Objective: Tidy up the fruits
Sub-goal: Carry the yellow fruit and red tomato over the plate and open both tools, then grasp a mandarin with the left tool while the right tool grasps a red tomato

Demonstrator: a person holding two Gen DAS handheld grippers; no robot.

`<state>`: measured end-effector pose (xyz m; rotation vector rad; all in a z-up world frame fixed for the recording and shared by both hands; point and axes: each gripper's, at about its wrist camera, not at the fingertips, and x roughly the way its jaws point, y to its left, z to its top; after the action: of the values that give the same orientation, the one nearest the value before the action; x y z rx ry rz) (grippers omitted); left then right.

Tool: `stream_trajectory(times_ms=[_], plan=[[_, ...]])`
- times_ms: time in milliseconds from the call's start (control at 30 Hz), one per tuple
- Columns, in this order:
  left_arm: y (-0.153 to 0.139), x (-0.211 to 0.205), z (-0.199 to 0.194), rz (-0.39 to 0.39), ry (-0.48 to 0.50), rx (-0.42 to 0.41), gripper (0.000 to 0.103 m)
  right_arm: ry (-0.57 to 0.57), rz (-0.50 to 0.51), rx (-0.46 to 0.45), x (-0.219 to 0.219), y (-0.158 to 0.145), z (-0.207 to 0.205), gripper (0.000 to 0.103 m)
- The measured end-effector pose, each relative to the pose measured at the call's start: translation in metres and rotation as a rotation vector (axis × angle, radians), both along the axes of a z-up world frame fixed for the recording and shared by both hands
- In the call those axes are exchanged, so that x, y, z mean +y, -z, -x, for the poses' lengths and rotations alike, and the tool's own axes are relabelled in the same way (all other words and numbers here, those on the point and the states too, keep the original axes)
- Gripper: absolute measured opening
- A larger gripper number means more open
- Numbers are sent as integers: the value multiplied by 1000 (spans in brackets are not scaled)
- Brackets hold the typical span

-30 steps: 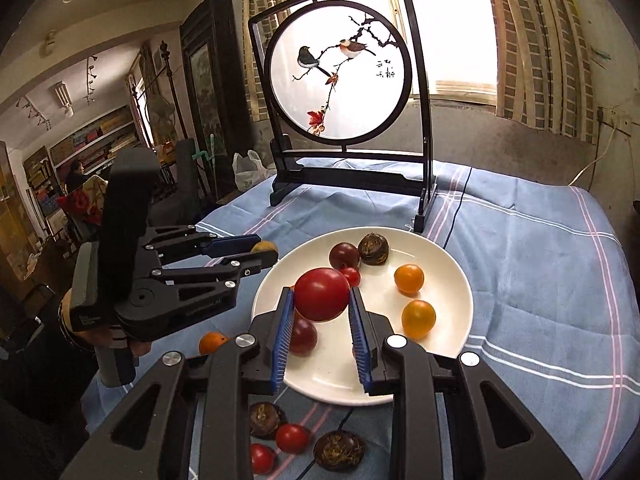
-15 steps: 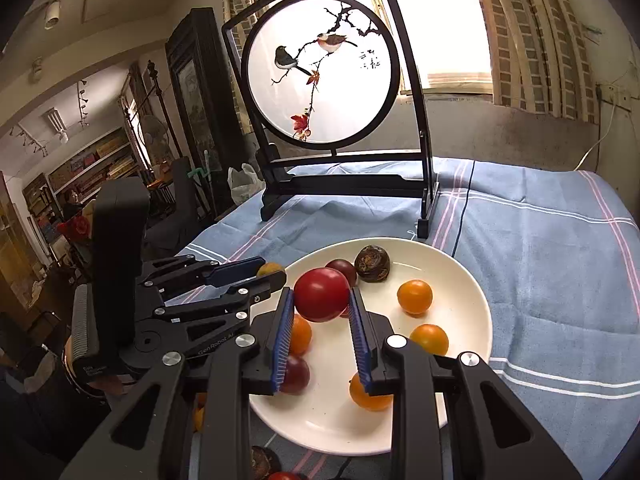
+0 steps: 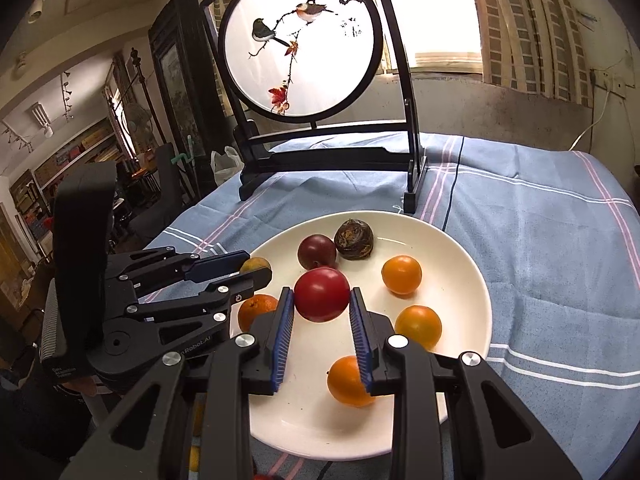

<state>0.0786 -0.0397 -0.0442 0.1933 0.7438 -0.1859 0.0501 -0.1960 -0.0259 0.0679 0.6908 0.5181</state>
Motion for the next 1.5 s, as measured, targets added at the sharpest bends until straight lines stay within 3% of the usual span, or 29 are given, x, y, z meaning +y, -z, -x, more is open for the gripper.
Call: stream_trajectory(times_ms=[33, 67, 100, 300, 400, 433, 633, 767, 867, 1067, 1200, 1500], plan=[[1, 0, -1, 2, -8, 4, 36, 13, -11, -8, -3, 0, 0, 61], [1, 2, -2, 10, -13, 5, 42, 24, -20, -15, -6, 0, 1, 63], [1, 4, -1, 18, -19, 0, 47, 29, -23, -15, -8, -1, 0, 63], [-29, 22, 12, 82, -26, -56, 48, 2, -93, -45, -15, -23, 15, 63], [-50, 35, 35, 91, -27, -132, 71, -55, -111, -81, -12, -40, 43, 64], [-55, 39, 45, 86, -18, -153, 72, -82, -96, -92, -10, -43, 56, 64], [-45, 64, 105, -30, 41, -130, 72, -162, 113, -104, 0, -27, 132, 64], [-20, 81, 139, -44, 64, -43, 72, -201, 216, 18, 7, 14, 159, 62], [0, 85, 159, -59, 96, -2, 72, -229, 268, 116, 18, 44, 164, 50], [22, 87, 178, -64, 134, 57, 72, -226, 262, 179, 37, 65, 152, 48], [30, 83, 174, -65, 144, 85, 72, -221, 265, 177, 42, 65, 147, 31], [45, 62, 155, -59, 177, 132, 72, -204, 215, 167, 23, 53, 152, 29]])
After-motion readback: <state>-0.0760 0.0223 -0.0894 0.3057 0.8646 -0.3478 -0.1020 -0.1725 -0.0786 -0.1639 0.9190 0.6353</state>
